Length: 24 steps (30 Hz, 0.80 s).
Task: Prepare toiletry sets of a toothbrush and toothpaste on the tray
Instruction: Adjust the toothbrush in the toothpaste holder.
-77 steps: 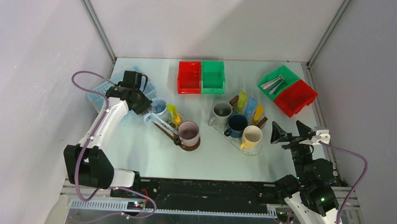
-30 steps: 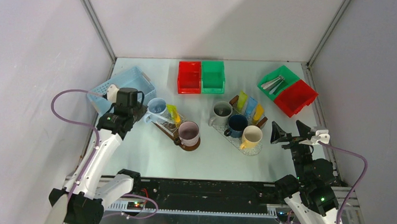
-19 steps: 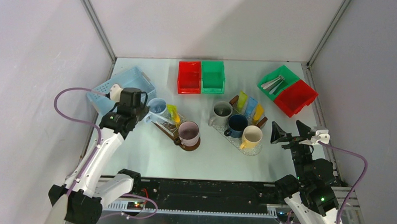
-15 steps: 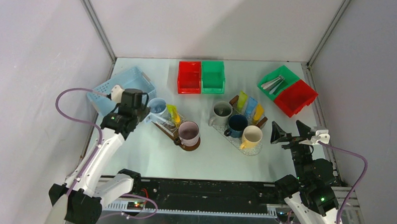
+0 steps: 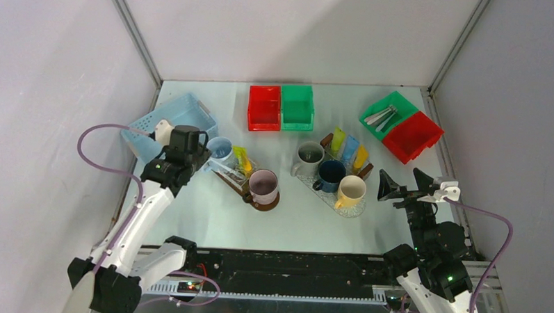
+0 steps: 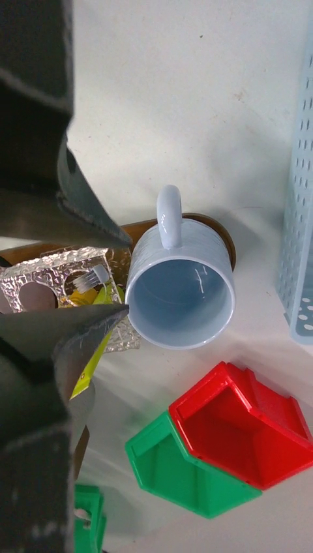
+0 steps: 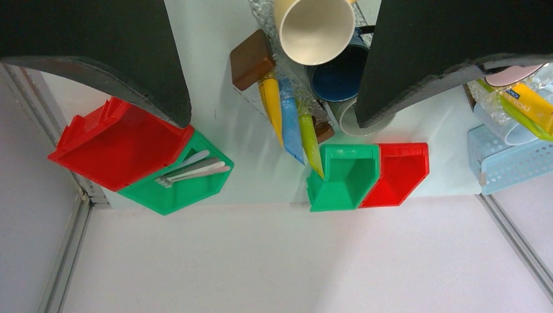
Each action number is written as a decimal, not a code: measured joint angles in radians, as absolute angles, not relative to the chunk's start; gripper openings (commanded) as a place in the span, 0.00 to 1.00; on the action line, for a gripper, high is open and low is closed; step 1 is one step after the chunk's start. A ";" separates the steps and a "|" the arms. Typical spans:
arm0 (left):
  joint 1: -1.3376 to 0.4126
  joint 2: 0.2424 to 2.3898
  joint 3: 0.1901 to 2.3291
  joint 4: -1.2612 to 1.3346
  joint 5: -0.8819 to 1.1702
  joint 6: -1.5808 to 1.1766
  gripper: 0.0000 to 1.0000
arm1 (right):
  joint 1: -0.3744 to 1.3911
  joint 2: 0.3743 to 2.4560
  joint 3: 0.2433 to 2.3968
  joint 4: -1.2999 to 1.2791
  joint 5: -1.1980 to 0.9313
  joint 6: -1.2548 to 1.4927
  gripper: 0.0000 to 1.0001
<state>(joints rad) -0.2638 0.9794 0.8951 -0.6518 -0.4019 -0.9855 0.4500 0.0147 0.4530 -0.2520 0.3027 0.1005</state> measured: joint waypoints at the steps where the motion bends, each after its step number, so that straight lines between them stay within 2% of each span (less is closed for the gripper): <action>1: -0.265 0.974 0.894 -0.652 -0.408 -0.984 0.48 | 0.450 0.015 0.453 -0.252 0.303 0.101 0.99; 12: -0.266 0.880 0.879 -0.653 -0.472 -0.923 0.82 | 0.450 0.015 0.453 -0.252 0.303 0.107 1.00; 16: -0.266 0.839 0.880 -0.652 -0.487 -0.841 0.97 | 0.450 0.028 0.461 -0.256 0.311 0.128 1.00; 21: -0.266 0.774 0.902 -0.646 -0.507 -0.685 1.00 | 0.445 0.213 0.562 -0.284 0.349 0.162 0.99; 24: -0.266 0.719 0.917 -0.612 -0.524 -0.565 1.00 | 0.413 0.392 0.673 -0.323 0.352 0.193 0.99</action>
<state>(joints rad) -0.2665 0.7189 0.9169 -0.6117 -0.5243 -0.5648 0.4129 0.3916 0.6735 -0.3229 0.3519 0.1932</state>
